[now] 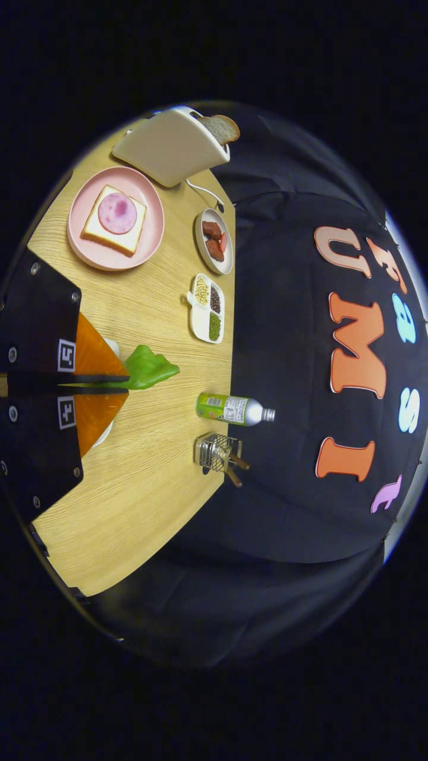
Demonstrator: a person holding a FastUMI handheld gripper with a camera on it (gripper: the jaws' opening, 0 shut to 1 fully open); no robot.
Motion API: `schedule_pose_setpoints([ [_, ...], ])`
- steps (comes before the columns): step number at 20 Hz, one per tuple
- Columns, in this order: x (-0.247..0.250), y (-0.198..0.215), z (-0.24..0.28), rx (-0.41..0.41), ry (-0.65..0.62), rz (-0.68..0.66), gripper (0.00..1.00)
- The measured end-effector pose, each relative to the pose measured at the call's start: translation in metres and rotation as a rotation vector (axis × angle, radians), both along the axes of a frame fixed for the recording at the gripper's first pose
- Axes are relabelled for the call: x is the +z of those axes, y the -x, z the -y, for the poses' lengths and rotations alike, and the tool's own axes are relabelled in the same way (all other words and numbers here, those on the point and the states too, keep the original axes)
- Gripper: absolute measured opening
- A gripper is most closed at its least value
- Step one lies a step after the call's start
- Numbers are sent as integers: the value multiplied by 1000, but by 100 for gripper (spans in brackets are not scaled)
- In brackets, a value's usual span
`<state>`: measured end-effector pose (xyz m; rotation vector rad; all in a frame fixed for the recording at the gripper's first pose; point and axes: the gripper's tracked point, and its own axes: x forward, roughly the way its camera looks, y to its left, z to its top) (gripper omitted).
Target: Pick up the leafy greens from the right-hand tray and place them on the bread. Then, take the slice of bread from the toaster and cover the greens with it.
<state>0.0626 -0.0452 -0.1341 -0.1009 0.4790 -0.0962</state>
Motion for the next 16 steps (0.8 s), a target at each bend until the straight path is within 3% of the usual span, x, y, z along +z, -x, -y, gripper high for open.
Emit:
schedule_pose_setpoints([
  [16, 29, -5, -120, 177, -16, 35, 1],
])
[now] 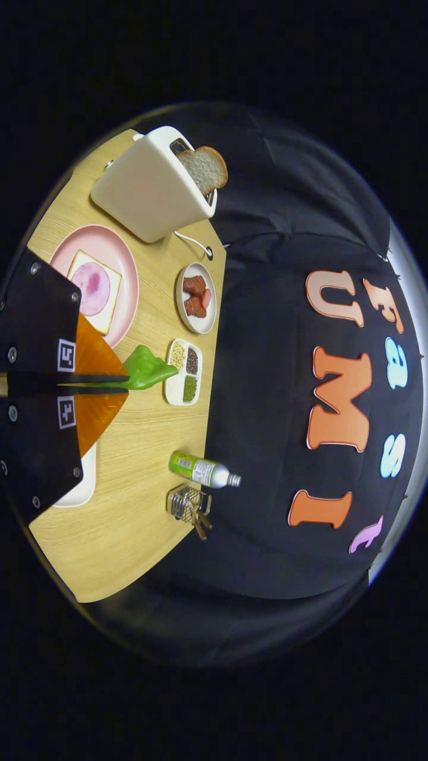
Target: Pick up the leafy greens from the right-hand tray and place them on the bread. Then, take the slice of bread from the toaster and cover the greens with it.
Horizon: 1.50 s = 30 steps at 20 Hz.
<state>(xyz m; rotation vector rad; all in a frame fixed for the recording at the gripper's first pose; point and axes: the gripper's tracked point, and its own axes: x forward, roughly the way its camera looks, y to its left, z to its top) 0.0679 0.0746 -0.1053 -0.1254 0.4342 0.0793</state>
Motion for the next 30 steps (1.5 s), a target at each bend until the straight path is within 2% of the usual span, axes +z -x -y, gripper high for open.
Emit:
schedule_pose_setpoints([
  [6, -19, 3, -44, 68, 1, -35, 1],
  [16, -78, 14, -107, 182, -21, -149, 1],
  [19, -97, 19, -114, 174, -48, -209, 6],
  [22, -102, 19, -110, 148, -17, -213, 8],
  [23, -101, 18, -109, 142, -20, -207, 14],
  [28, -73, 11, -103, 81, -54, -141, 30],
  [30, -59, 10, -105, 73, -58, -109, 46],
])
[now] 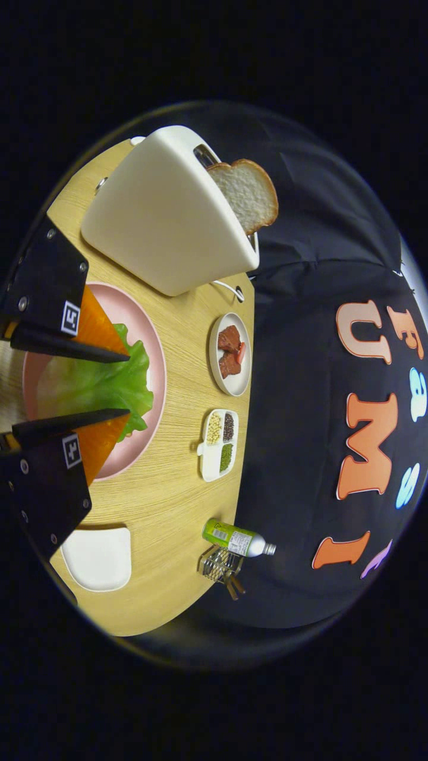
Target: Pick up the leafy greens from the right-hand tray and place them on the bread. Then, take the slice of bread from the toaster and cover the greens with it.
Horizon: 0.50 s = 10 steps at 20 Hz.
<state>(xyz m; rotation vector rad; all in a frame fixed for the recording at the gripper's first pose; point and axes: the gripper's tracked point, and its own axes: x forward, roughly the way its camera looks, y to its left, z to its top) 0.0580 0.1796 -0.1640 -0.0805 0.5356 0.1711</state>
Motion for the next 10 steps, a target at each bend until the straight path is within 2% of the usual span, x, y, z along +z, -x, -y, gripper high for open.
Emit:
schedule_pose_setpoints([
  [1, 7, 0, -1, 0, 7, 15, 57],
  [2, 15, -1, -3, -1, 15, 33, 63],
  [3, 23, -2, -7, -1, 22, 51, 73],
  [10, 94, -13, -37, -25, 40, 173, 94],
])
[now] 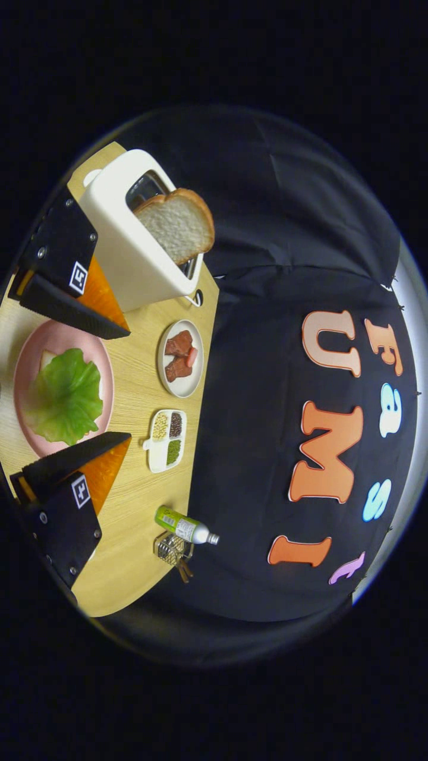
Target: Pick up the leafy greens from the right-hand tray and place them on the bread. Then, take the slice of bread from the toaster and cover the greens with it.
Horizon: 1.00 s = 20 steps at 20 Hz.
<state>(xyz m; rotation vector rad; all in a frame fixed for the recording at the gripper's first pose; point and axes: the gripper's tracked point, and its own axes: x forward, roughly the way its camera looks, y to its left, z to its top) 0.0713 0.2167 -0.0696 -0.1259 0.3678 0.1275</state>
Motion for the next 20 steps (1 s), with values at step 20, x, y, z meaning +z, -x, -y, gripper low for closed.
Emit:
schedule_pose_setpoints([
  [20, 58, -2, -136, 82, -55, 132, 98],
])
